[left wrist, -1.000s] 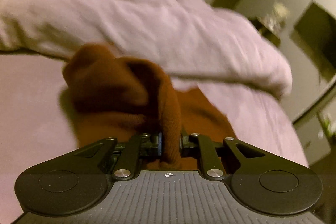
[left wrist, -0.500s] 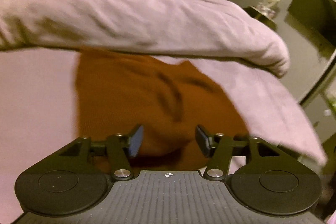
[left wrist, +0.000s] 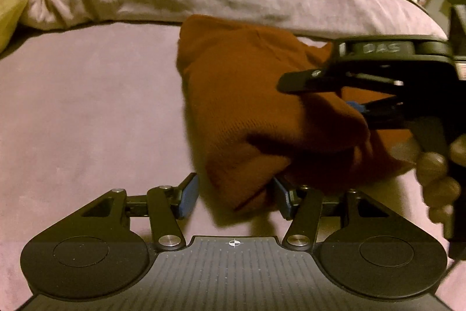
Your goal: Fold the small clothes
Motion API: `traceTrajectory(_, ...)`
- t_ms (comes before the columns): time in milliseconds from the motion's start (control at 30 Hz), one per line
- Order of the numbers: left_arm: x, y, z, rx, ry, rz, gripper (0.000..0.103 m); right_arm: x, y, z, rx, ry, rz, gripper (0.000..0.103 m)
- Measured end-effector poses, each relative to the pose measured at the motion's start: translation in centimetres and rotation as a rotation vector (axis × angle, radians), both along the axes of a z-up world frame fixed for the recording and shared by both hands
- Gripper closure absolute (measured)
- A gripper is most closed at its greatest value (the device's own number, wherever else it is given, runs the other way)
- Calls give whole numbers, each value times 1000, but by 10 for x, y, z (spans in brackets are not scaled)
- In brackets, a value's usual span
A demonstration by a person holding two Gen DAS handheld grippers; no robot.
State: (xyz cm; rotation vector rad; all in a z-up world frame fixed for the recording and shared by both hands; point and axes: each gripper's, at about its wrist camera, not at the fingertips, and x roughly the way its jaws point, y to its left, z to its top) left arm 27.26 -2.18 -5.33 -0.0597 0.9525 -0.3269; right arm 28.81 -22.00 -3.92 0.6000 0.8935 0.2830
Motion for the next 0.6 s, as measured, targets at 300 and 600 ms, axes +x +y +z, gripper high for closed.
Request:
traceTrajectory(300, -3, 9, 41, -47, -76, 11, 40, -18, -15, 31, -202, -183, -28, 92)
traceTrajectory(600, 29, -27, 18, 19, -38, -4, 36, -22, -23, 14, -378, -158, 23, 96)
